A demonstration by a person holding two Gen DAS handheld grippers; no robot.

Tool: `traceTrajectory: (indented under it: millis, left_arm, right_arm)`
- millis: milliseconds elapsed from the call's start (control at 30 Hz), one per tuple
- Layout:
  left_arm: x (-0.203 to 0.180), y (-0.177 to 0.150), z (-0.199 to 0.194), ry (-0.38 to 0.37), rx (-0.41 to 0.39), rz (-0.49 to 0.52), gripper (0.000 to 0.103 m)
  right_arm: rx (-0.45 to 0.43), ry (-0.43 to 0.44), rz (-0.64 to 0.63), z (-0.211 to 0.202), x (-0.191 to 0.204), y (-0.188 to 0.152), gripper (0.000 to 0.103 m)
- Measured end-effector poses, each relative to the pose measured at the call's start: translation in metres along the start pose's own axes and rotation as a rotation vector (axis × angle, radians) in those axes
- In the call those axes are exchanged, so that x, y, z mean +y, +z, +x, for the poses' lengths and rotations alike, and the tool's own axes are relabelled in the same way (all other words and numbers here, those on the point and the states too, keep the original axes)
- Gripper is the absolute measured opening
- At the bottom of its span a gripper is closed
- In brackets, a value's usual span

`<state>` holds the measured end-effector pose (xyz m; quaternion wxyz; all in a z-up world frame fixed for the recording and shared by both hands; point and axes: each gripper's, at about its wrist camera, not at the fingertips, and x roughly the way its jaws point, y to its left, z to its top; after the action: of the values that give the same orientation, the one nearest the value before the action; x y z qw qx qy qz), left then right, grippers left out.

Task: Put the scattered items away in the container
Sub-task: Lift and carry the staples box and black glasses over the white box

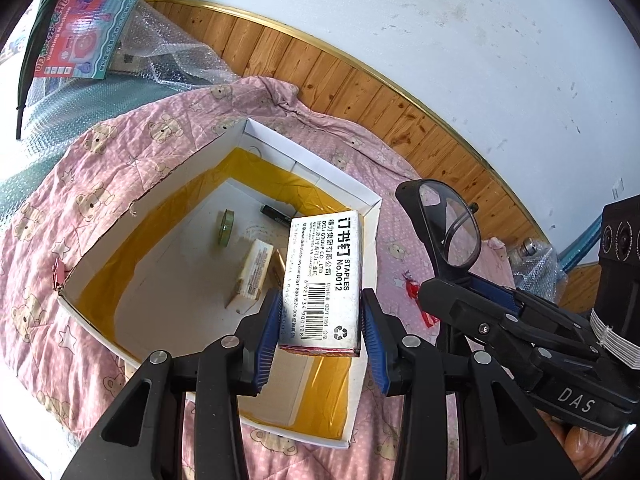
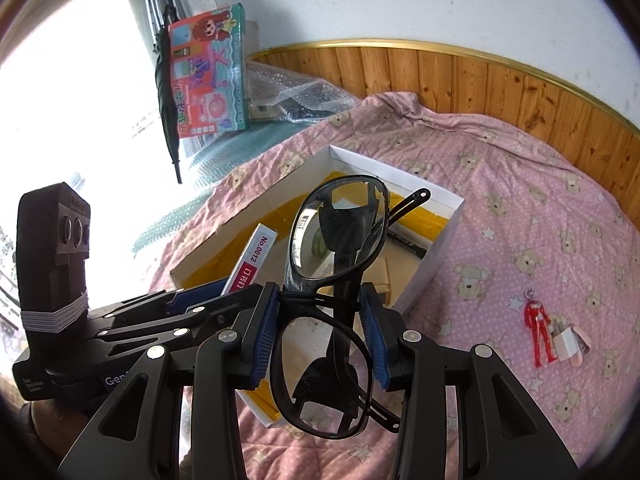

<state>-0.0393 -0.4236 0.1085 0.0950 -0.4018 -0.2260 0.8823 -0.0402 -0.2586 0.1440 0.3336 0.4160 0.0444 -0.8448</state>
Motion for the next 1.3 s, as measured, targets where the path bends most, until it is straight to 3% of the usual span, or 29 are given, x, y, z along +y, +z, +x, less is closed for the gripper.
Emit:
traceTrajectory:
  millis: [667,1300]
  left_arm:
    - [0.036,0.012,0.008,0.059,0.008,-0.045,0.040]
    - [0.067,0.022,0.033,0.123,0.052,-0.078,0.040]
  right_arm:
    - [0.043,0.084,0.023,0.036,0.012,0.011,0.042]
    - [0.120,0.122,0.107,0.078,-0.001,0.002,0.042]
